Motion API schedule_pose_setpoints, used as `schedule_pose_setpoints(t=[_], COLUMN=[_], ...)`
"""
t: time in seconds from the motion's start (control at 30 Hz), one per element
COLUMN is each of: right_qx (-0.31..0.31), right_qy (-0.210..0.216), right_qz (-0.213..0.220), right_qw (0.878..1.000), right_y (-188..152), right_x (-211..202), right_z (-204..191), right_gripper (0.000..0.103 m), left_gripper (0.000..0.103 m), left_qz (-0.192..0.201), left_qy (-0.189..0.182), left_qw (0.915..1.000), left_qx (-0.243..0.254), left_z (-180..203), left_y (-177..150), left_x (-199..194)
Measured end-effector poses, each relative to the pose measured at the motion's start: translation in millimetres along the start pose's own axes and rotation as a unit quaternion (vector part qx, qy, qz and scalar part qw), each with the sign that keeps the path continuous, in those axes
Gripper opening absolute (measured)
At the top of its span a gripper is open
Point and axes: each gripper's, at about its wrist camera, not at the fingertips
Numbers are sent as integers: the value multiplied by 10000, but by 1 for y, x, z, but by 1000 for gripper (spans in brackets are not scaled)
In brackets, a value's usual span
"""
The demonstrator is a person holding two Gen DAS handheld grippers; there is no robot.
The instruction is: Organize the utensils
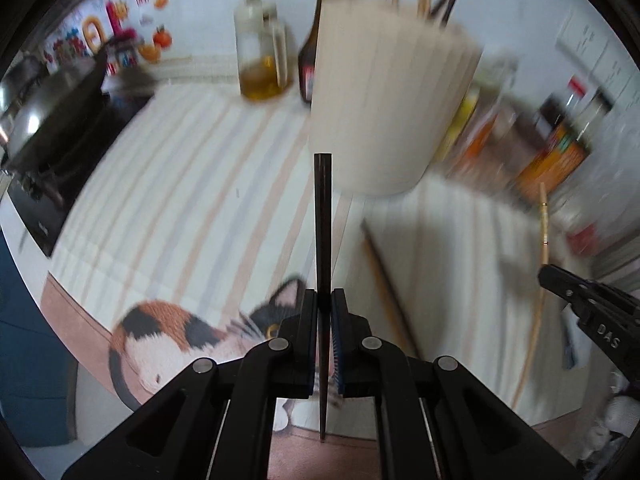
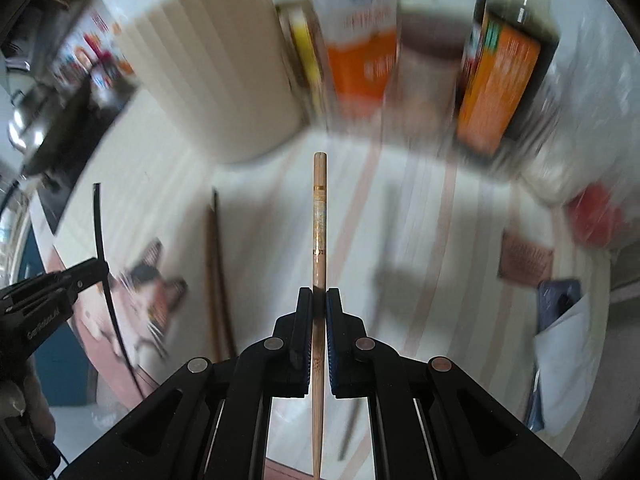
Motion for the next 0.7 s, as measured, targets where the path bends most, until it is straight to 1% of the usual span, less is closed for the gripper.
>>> schedule_pose_setpoints(t=[0.07,0.1,0.2,0.23,0.33,0.37,0.4,0.47,0.5,0.57,0.63,0.7], right_qx=[50,90,167,188,227,195,229,249,311,364,423,464], right_qy=[73,129,290,326,477,516,535,559,570,578,612,584], right_qz=[344,556,1129,1257,1863,1975,2191,2430,2579,2708,2793,2864], right_qw=[9994,9983,9930,9914,9811,9788,9740,9681,9640,9602,9573,9552], right_y=[19,31,69,78,126,139,157,183,198,225,248,263], right_x=[-16,-25,-50,-56,-81,-85,-91,-98,-100,-99,-91,-85], right_z=[-3,-4,-10,-12,-22,-25,-27,-37,-39,-42,-44,-45], right_gripper=[6,6,6,6,6,6,6,6,6,6,6,6], left_gripper=[4,4,3,3,3,0,0,0,0,0,0,0], left_qz=[280,529,1003,1207,1712,1868,2045,2297,2388,2498,2506,2481], left_qy=[-60,-114,-306,-387,-598,-636,-683,-711,-708,-707,-704,-590], left_qw=[9996,9984,9940,9915,9828,9798,9761,9704,9682,9655,9654,9669], left_qx=[-73,-146,-295,-300,-339,-334,-281,-242,-229,-201,-177,-116], left_z=[-2,0,2,5,10,10,13,18,19,20,20,19], left_y=[17,33,72,89,136,152,169,199,211,233,247,258], left_x=[-18,-31,-61,-73,-103,-110,-118,-127,-130,-129,-123,-112])
Point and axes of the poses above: each gripper's, at about its wrist camera, not at the fingertips, and x roughly the way its jaws point, z to its right, y to its top, and after that the axes turned 15 degrees about z, right-handed
